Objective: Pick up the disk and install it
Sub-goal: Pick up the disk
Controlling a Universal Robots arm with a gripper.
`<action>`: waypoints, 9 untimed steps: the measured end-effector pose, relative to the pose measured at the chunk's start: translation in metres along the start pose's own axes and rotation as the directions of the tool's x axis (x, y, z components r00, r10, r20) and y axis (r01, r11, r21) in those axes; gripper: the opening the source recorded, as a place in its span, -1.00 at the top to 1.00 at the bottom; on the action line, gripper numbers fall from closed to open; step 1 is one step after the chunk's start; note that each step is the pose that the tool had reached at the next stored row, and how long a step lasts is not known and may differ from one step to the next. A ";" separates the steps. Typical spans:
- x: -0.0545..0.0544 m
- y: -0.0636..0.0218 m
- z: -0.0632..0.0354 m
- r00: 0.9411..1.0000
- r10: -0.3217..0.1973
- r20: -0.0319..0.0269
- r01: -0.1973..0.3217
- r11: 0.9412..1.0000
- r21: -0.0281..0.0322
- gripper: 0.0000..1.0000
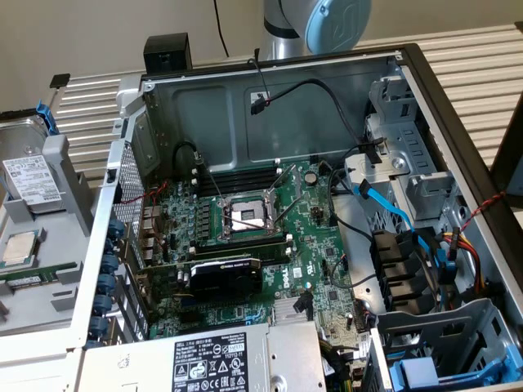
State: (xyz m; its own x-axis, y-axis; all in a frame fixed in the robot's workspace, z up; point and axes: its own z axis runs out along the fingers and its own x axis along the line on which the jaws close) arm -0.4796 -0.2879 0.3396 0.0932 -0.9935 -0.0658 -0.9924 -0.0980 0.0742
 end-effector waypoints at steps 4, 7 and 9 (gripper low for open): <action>0.000 -0.0003 0.0048 1.000 0.001 0.002 -0.001 1.000 -0.021 -0.08; 0.000 -0.0008 0.0103 1.000 0.001 0.002 -0.001 1.000 -0.021 -0.24; -0.002 -0.0010 0.0138 1.000 0.001 0.002 -0.001 1.000 -0.020 -0.24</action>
State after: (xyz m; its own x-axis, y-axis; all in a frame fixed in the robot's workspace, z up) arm -0.4799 -0.2852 0.3259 0.0921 -0.9935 -0.0675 -0.9907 -0.0983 0.0940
